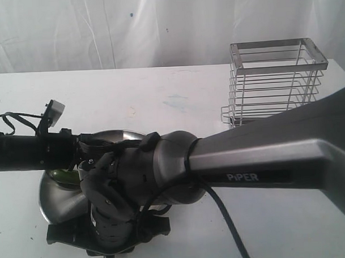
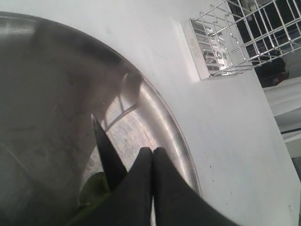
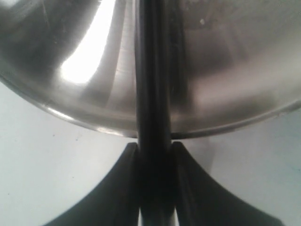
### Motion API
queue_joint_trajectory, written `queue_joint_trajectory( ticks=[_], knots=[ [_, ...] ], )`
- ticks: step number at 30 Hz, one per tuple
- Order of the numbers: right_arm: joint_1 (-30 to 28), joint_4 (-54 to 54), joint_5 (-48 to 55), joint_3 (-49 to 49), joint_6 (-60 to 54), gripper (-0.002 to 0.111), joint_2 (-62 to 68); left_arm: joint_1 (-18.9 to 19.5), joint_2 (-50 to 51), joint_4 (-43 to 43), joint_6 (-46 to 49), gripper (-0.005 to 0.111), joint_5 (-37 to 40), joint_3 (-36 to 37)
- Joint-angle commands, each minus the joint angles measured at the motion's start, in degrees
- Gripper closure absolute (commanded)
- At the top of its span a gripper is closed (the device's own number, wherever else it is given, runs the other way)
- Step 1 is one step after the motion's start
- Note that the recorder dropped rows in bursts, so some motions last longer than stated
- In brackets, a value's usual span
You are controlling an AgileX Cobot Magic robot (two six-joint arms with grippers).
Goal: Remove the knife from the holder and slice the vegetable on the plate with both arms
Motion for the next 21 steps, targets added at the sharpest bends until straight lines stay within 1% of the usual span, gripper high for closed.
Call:
queue_joint_trajectory(
  ticks=[1, 12, 21],
  knots=[
    [-0.2, -0.72, -0.43, 0.02, -0.82, 0.108, 0.01, -0.84, 0.91, -1.3, 0.39, 0.107, 0.68, -0.17],
    [-0.2, -0.72, -0.43, 0.02, -0.82, 0.108, 0.01, -0.84, 0.89, -1.3, 0.39, 0.107, -0.91, -1.32],
    [-0.2, -0.7, -0.1, 0.02, -0.82, 0.108, 0.01, -0.84, 0.89, -0.67, -1.11, 0.107, -10.75, -1.32]
  ],
)
